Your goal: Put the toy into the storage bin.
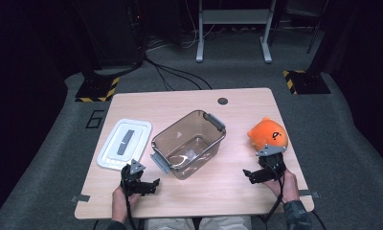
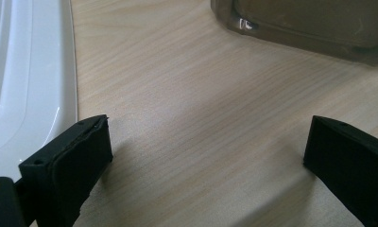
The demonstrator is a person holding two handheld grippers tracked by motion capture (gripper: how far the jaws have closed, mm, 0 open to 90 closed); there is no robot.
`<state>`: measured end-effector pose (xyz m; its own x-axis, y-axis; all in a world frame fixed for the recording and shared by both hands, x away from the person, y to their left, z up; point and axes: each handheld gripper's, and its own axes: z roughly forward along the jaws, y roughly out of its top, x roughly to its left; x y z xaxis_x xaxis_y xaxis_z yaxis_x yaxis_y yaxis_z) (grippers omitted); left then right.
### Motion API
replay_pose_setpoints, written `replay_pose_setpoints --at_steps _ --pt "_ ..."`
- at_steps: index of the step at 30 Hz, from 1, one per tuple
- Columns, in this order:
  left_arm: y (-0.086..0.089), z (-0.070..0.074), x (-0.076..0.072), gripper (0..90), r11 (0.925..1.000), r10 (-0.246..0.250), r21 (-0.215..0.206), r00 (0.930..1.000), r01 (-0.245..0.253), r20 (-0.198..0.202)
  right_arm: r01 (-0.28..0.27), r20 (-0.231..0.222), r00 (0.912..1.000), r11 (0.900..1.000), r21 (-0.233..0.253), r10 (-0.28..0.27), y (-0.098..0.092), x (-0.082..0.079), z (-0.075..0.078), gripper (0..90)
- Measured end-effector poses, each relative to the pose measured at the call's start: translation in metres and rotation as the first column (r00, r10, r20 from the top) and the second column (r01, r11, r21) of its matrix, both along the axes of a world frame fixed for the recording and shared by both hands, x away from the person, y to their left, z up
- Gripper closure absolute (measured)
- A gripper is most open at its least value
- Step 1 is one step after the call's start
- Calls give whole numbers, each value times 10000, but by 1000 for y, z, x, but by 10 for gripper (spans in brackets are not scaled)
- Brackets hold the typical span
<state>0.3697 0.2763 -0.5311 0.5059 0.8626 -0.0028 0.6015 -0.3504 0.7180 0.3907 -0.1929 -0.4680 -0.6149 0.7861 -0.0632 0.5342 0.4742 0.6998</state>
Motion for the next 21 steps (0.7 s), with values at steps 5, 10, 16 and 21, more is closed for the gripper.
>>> replay_pose_setpoints --at_steps 5,10,16,21 --pt "0 0 0 14 10000 -4 5 10000 4 -3 58 180 9998 9996 -280 -53 -4 8 15 0" --pt "0 0 0 14 10000 0 5 10000 0 -1 85 332 9994 9987 -507 -69 -11 23 31 0" --pt "0 0 0 14 10000 2 7 10000 -2 0 328 501 9983 9966 -751 -290 -20 38 44 0" --pt "0 0 0 14 10000 3 4 10000 -3 -1 653 492 9969 9954 -695 -620 -28 49 51 0"
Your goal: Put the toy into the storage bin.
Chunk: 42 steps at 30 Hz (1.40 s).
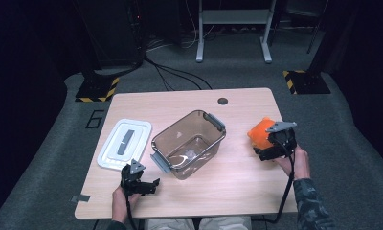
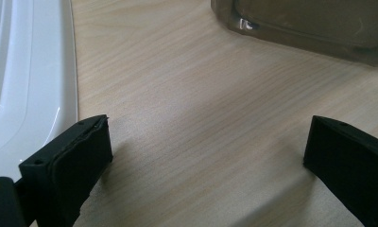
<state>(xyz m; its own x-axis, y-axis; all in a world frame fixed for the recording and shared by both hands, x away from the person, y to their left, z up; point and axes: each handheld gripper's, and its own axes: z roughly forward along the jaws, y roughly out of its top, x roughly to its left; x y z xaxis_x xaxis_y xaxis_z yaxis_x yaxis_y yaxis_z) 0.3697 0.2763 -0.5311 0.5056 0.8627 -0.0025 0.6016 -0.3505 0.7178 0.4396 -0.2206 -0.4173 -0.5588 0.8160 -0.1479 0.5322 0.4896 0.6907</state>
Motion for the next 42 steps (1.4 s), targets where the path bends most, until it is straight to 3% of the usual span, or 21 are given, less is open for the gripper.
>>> replay_pose_setpoints --at_steps 8,14,22,25,26,28,29,30,32,33,37,39,40,42 --pt "0 0 0 14 10000 6 -2 10000 -6 1 283 60 9996 9988 -402 -281 -14 25 9 0" --pt "0 0 0 14 10000 4 3 10000 -4 0 246 -288 9992 9975 -668 -266 -17 44 8 1" --pt "0 0 0 14 10000 7 -1 10000 -7 1 254 -935 9951 9973 -695 -318 -19 62 -4 163" --pt "0 0 0 14 10000 8 -1 10000 -8 3 869 -1146 9886 9917 -947 -976 -21 65 -16 295" --pt "0 0 0 14 10000 6 0 10000 -6 2 869 -1146 9886 9917 -947 -976 -21 65 -16 295" --pt "0 0 0 15 10000 9 0 10000 -9 3 847 -896 9911 9858 -1451 -984 -19 60 -22 397" --pt "0 0 0 15 10000 8 -1 10000 -8 4 847 -896 9911 9858 -1451 -984 -19 60 -22 397" --pt "0 0 0 14 10000 8 0 10000 -8 4 905 -916 9903 9849 -1476 -1047 -16 56 -24 480" --pt "0 0 0 14 10000 9 -2 10000 -9 3 879 -853 9912 9848 -1499 -1014 -16 56 -24 514" --pt "0 0 0 14 10000 -35 56 10000 35 21 1193 -788 9885 9858 -1183 -1291 -16 53 -23 578" --pt "0 0 0 14 10000 -23 50 10000 23 19 1791 -667 9808 9819 -609 -1830 -18 47 -19 636" --pt "0 0 0 15 10000 -22 47 10000 21 20 2342 -555 9706 9722 -41 -2341 -20 39 -15 658" --pt "0 0 0 15 10000 -22 47 10000 21 20 2342 -555 9706 9722 -41 -2341 -20 39 -15 658" --pt "0 0 0 14 10000 -21 47 10000 21 18 2589 -638 9648 9642 570 -2552 -19 30 -10 657"
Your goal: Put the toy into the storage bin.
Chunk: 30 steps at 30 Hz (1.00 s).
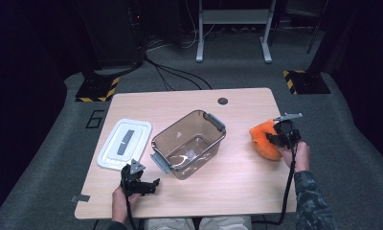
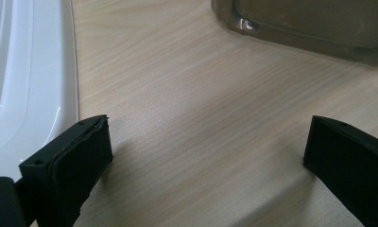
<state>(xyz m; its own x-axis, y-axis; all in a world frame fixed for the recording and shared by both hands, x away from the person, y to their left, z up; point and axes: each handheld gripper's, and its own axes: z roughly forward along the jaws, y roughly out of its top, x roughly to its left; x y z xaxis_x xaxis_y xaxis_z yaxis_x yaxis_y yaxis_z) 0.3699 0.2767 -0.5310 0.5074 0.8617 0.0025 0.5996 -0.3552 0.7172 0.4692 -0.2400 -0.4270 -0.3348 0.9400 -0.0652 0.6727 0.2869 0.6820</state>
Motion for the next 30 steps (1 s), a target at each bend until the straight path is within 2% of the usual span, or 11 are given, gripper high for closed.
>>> replay_pose_setpoints --at_steps 6,9,16,19,21,22,23,24,25,29,30 --pt "0 0 0 15 10000 -9 5 10000 9 -1 -71 57 10000 9992 397 69 15 -23 10 645" --pt "0 0 0 15 10000 -5 4 10000 5 1 -645 115 9979 9957 671 638 28 -38 11 629" --pt "0 0 0 15 10000 8 8 10000 -8 9 -1043 -143 9944 9945 119 1045 47 -45 -1 588" --pt "0 0 0 15 10000 9 12 10000 -9 5 -1185 -45 9929 9926 -274 1185 50 -45 -7 476" --pt "0 0 0 15 10000 11 10 10000 -11 2 -1317 -85 9913 9870 -917 1315 55 -41 -4 308" --pt "0 0 0 15 10000 -14 18 10000 14 4 -1317 -85 9913 9870 -917 1315 55 -41 -4 308" --pt "0 0 0 15 10000 -12 14 10000 12 7 -1355 -303 9907 9829 -1244 1327 56 -35 -3 211" --pt "0 0 0 15 10000 -12 14 10000 12 7 -1355 -303 9907 9829 -1244 1327 56 -35 -3 211" --pt "0 0 0 15 10000 8 9 10000 -8 7 -1420 -805 9878 9834 -1129 1334 55 -28 -6 155" --pt "0 0 0 15 10000 6 12 10000 -6 7 -1480 -1157 9837 9852 -860 1377 54 -22 -10 186" --pt "0 0 0 15 10000 8 8 10000 -8 8 -1683 -1204 9800 9828 -759 1585 54 -21 -11 292"
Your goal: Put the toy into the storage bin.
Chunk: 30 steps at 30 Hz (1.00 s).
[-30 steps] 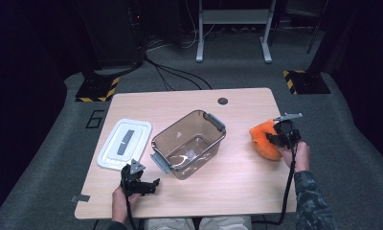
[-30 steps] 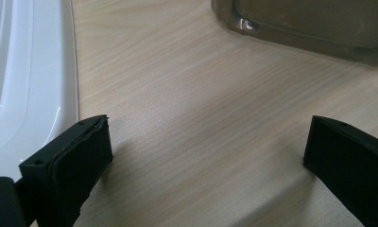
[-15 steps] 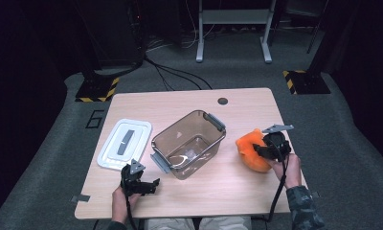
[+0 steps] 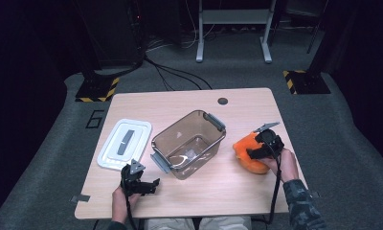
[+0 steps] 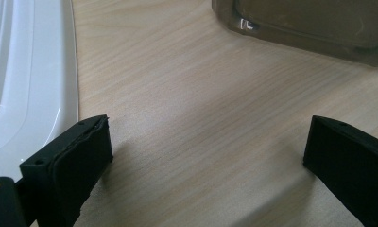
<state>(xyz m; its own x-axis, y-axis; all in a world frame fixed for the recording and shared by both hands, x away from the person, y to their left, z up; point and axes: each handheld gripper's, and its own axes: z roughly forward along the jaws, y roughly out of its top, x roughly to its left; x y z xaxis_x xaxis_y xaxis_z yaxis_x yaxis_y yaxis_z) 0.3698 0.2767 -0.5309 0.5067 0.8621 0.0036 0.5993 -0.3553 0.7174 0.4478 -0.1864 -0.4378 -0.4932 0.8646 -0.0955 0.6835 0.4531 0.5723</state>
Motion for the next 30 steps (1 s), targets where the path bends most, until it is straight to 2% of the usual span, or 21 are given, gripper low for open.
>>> replay_pose_setpoints --at_steps 1,2,3,4,6,9,12,13,15,18,20,21,30 --pt "0 0 0 15 10000 -10 9 10000 10 0 -94 -65 9999 9999 64 94 0 0 -1 337" --pt "0 0 0 15 10000 -10 9 10000 10 0 -94 -65 9999 9999 64 94 0 0 -1 337" --pt "0 0 0 15 10000 -5 3 10000 5 -2 -144 -188 9997 9996 247 148 -2 0 -3 453" --pt "0 0 0 15 10000 -9 6 10000 9 1 -96 -371 9992 9991 414 112 -4 0 -3 490" --pt "0 0 0 16 10000 0 1 10000 0 -4 -27 -462 9989 9980 638 56 -8 0 -3 553" --pt "0 0 0 15 10000 31 -48 10000 -31 -19 84 -462 9989 9967 804 -47 -11 -2 2 602" --pt "0 0 0 16 10000 33 -49 10000 -33 -20 147 -396 9992 9953 954 -110 -14 -4 5 611" --pt "0 0 0 16 10000 32 -51 10000 -32 -20 276 -211 9995 9935 1107 -255 -14 -6 7 613" --pt "0 0 0 16 10000 36 -47 10000 -36 -26 424 -66 9991 9932 1080 -420 -14 -8 11 613" --pt "0 0 0 15 10000 33 -51 10000 -33 -22 516 78 9986 9893 1367 -531 -16 -11 17 612" --pt "0 0 0 16 10000 34 -53 10000 -34 -23 523 124 9984 9873 1498 -548 -16 -12 20 612" --pt "0 0 0 16 10000 38 -53 10000 -38 -26 451 319 9982 9872 1531 -506 -16 -14 26 612" --pt "0 0 0 16 10000 35 -49 10000 -35 -18 233 856 9956 9870 1592 -373 -8 -19 52 609"
